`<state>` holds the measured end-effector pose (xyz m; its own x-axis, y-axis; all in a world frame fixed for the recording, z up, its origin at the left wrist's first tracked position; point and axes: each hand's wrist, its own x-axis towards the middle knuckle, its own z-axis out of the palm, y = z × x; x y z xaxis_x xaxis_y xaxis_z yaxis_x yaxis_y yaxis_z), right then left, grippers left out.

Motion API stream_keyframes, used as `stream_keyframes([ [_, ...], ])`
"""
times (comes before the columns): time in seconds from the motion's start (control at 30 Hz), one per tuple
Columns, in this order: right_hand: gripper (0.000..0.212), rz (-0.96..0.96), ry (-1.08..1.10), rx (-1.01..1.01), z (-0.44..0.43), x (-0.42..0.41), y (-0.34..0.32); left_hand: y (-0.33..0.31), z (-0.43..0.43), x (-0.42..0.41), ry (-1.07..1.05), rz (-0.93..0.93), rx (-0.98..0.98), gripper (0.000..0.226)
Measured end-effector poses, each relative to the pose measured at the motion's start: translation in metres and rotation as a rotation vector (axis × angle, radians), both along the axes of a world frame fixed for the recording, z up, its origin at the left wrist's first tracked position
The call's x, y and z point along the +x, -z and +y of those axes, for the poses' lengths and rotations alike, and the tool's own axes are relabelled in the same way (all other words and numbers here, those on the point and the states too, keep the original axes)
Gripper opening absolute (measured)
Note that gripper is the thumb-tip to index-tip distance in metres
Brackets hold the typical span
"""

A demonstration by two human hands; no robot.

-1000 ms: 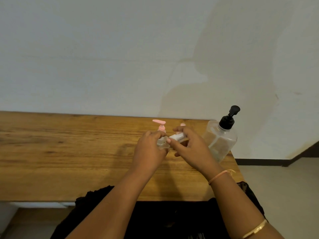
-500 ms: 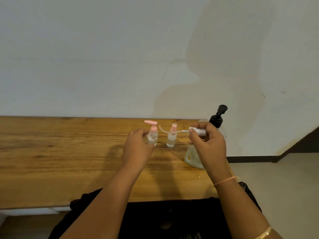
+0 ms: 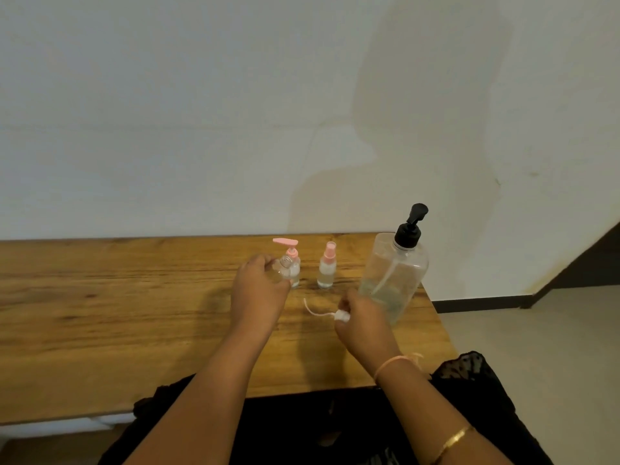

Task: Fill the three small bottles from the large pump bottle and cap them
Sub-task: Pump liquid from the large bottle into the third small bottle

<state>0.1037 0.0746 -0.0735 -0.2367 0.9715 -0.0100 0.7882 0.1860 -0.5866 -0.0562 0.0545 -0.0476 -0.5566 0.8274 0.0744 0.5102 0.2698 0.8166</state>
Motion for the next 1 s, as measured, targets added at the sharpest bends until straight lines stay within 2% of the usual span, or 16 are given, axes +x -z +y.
stream_keyframes([
  [0.2, 0.005, -0.056, 0.087, -0.099, 0.004, -0.006, 0.025, 0.002, 0.001, -0.001, 0.017, -0.016, 0.005, 0.040],
  [0.47, 0.007, -0.084, 0.112, -0.082, 0.001, -0.010, 0.030, 0.005, 0.000, 0.002, 0.065, -0.013, -0.006, 0.043],
  [0.7, 0.018, 0.016, 0.192, -0.011, 0.004, -0.006, 0.007, 0.006, 0.002, 0.004, 0.089, -0.024, 0.002, 0.045],
  [0.87, 0.012, 0.188, 0.183, 0.181, 0.001, 0.006, -0.028, 0.006, 0.003, 0.010, 0.119, 0.005, 0.004, 0.045],
  [1.0, 0.010, 0.295, 0.150, 0.222, 0.003, 0.021, -0.048, 0.006, 0.003, 0.015, 0.149, -0.015, -0.013, 0.042],
])
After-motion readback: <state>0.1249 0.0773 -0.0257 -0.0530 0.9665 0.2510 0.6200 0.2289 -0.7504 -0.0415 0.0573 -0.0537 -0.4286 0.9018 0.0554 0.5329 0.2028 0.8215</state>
